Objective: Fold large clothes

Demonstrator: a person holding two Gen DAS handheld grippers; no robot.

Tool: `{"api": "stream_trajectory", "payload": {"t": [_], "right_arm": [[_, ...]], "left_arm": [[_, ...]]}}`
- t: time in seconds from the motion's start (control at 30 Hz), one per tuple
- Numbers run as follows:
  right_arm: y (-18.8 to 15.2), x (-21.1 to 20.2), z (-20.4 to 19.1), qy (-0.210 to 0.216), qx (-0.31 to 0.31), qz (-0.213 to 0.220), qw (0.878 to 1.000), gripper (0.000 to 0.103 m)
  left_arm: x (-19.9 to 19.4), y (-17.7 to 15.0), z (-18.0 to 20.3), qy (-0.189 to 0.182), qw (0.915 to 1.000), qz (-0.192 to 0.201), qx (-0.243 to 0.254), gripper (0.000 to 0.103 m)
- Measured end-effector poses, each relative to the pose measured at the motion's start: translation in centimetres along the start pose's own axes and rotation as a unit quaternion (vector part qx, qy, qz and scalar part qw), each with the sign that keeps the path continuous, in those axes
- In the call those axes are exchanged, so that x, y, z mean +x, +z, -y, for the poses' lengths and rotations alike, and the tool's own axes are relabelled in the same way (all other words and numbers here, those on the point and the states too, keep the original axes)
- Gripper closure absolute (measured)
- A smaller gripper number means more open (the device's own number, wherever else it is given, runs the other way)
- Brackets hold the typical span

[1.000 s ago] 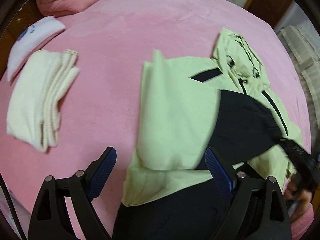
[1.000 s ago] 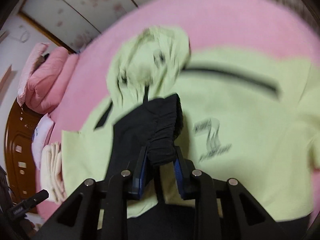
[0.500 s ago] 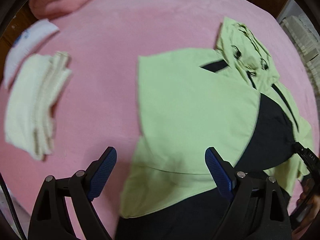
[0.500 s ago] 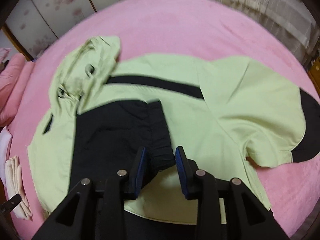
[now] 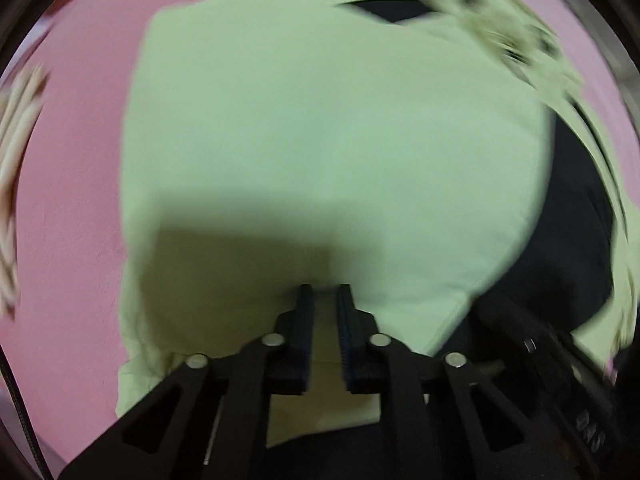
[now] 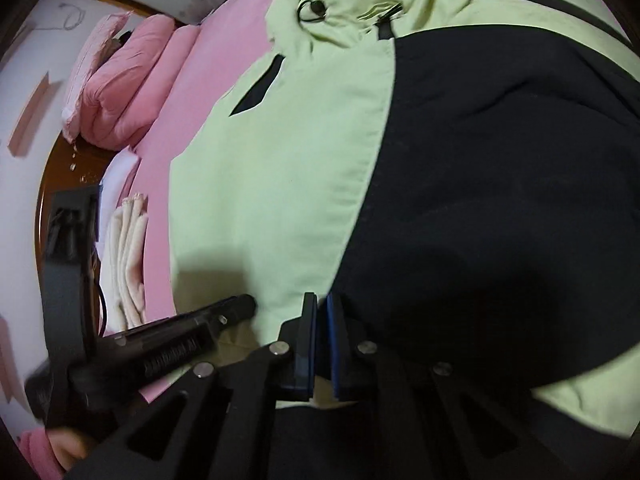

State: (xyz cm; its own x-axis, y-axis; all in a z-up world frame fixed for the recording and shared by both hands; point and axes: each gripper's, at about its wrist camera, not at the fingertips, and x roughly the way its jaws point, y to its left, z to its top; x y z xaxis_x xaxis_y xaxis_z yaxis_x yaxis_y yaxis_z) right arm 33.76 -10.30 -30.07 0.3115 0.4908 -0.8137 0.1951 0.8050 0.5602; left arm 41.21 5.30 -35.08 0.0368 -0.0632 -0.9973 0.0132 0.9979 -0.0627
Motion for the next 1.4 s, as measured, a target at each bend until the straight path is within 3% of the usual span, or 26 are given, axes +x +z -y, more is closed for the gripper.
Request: {"api": "stream_trajectory", "payload": {"t": [0.07, 0.13, 0.2, 0.23, 0.27, 0.3, 0.33, 0.37, 0.4, 0.43, 0.47, 0.53, 0.6, 0.67, 0.73, 0.87, 1.0, 1.07, 1.13, 1.2, 1.27, 1.33, 1.4], "right_arm": [[0.5, -0.3, 0.8, -0.039, -0.034, 0.008, 0.999, 0.103], [0.5, -3.1, 3.0, -0.086, -0.037, 0.045, 0.995, 0.103], [0.6, -6.5, 6.7, -0.197, -0.003, 0.098, 0.976, 0.103], [0.6, -7.9, 8.3, -0.238, 0.017, 0.113, 0.965, 0.103], [0.8, -9.4, 10.1, -0.253, 0.036, 0.119, 0.959, 0.103], [1.2, -10.3, 11.6, -0.223, 0.049, 0.106, 0.968, 0.103], [1.6, -10.6, 11.6, -0.22, 0.045, 0.095, 0.97, 0.103], [2.1, -10.9, 10.8, -0.24, 0.023, 0.091, 0.966, 0.103], [2.4, -11.2, 9.3, -0.264, -0.01, 0.102, 0.959, 0.103], [2.6, -11.4, 7.8, -0.261, -0.031, 0.115, 0.958, 0.098], [2.7, -11.6, 6.3, -0.232, -0.05, 0.131, 0.963, 0.098], [2.4, -10.3, 4.2, -0.122, -0.046, 0.116, 0.985, 0.098], [2.4, -6.8, 2.7, -0.008, -0.02, 0.067, 0.998, 0.101], [1.9, -3.5, 1.0, 0.057, -0.007, 0.042, 0.998, 0.101], [2.2, -0.3, -0.4, 0.082, -0.008, 0.036, 0.996, 0.101], [5.0, 2.7, -0.9, 0.067, 0.008, 0.058, 0.996, 0.103], [6.8, 2.0, -0.9, 0.013, -0.095, 0.068, 0.993, 0.103], [7.9, 0.4, 1.5, 0.0, -0.096, 0.083, 0.992, 0.103], [8.3, -2.1, 4.8, 0.02, -0.063, 0.101, 0.993, 0.103], [7.6, -5.7, 8.0, -0.096, -0.024, 0.171, 0.98, 0.103], [6.0, -8.8, 11.2, -0.153, 0.043, 0.208, 0.965, 0.103], [5.3, -10.3, 12.1, -0.171, 0.057, 0.21, 0.961, 0.103], [5.6, -10.7, 10.2, -0.199, 0.038, 0.199, 0.959, 0.103]], "left_arm": [[0.3, 0.7, -1.7, 0.003, 0.9992, -0.002, -0.04, 0.101], [0.3, 1.3, -3.3, 0.006, 0.998, 0.003, -0.062, 0.102], [0.0, 1.7, -4.7, 0.005, 0.9979, 0.015, -0.063, 0.102], [-0.2, 1.8, -5.0, 0.013, 0.9979, 0.024, -0.059, 0.102], [-0.6, 2.0, -5.3, 0.034, 0.9974, 0.036, -0.053, 0.102], [-0.7, 2.1, -5.5, 0.073, 0.9953, 0.044, -0.046, 0.102], [-0.6, 2.1, -5.6, 0.111, 0.9921, 0.047, -0.037, 0.101], [-0.3, 2.2, -5.5, 0.122, 0.9913, 0.042, -0.025, 0.095], [-0.2, 2.3, -5.2, 0.13, 0.9908, 0.037, -0.009, 0.095], [-0.5, 2.3, -4.8, 0.137, 0.9898, 0.038, 0.0, 0.096], [-1.5, 2.2, -4.2, 0.135, 0.9895, 0.052, 0.005, 0.096], [-3.4, 1.9, -2.3, 0.043, 0.9958, 0.079, 0.016, 0.096], [-3.5, 2.0, -0.5, -0.034, 0.9971, 0.062, 0.027, 0.096], [-2.5, 2.6, 2.0, -0.122, 0.9911, 0.044, 0.029, 0.096], [-1.2, 3.7, 4.2, -0.134, 0.9881, 0.066, 0.036, 0.096], [0.7, 9.0, 5.1, -0.142, 0.9841, 0.106, -0.012, 0.098], [1.3, 12.4, 3.6, -0.084, 0.9824, 0.155, -0.061, 0.102], [1.2, 13.5, 2.1, -0.071, 0.9801, 0.172, -0.068, 0.102], [1.3, 14.0, 1.2, -0.018, 0.9804, 0.188, -0.057, 0.102], [1.8, 14.6, -0.8, 0.018, 0.9795, 0.193, -0.055, 0.102], [1.9, 15.2, -2.2, 0.02, 0.9794, 0.192, -0.059, 0.102], [2.0, 15.6, -2.7, 0.025, 0.9804, 0.189, -0.052, 0.102], [1.1, 15.8, -3.0, 0.041, 0.9815, 0.185, -0.027, 0.102]]}}
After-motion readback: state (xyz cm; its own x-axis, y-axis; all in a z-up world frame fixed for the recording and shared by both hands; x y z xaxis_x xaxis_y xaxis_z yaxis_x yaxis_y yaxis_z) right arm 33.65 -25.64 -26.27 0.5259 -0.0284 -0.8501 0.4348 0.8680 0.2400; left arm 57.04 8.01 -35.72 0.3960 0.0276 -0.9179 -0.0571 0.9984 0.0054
